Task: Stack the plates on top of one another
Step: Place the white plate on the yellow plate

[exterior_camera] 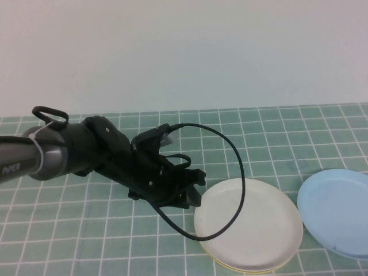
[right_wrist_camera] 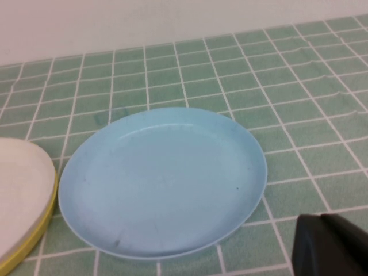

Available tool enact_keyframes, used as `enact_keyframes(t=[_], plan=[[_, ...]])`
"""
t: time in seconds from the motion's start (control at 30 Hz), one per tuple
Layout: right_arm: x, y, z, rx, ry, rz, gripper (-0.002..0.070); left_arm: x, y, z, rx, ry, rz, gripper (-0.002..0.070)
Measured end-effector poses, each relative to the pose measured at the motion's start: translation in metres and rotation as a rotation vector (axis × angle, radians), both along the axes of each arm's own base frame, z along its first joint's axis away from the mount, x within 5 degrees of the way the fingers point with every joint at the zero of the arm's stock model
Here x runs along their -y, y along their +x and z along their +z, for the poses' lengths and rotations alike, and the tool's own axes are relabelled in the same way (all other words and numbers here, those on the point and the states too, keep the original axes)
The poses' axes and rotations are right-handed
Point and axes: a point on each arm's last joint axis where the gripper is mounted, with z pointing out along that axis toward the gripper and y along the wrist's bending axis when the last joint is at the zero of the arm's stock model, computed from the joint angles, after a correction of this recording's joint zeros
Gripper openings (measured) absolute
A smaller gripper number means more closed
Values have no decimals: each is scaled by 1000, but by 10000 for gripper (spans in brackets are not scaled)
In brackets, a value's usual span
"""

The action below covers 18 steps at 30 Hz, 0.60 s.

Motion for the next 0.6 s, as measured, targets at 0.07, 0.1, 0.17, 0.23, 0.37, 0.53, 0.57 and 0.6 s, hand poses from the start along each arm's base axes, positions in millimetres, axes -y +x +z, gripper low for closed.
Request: enact_keyframes(t=[0.07, 0.1, 0.17, 0.23, 0.37, 0.53, 0.57, 0.6], plan=[[0, 0, 0, 0, 0, 0, -2, 0, 0, 0, 0, 0, 0, 324], [0, 0, 0, 0, 0, 0, -2, 0, 0, 0, -4, 0, -3, 337], [0, 0, 0, 0, 0, 0, -2, 0, -1, 0, -9, -2, -7, 329], [0, 0, 0, 0, 0, 0, -2, 0, -2, 0, -16, -4, -11, 291], [0, 0, 0, 0, 0, 0, -2, 0, -3, 7, -6, -15, -14, 108], [0, 0, 0, 0, 0, 0, -2, -1, -7, 30, 56, -53, -27, -1], [0, 0, 0, 0, 0, 0, -2, -2, -9, 36, 71, -60, -27, -1], [0, 0, 0, 0, 0, 0, -2, -3, -10, 44, 94, -68, -31, -1]])
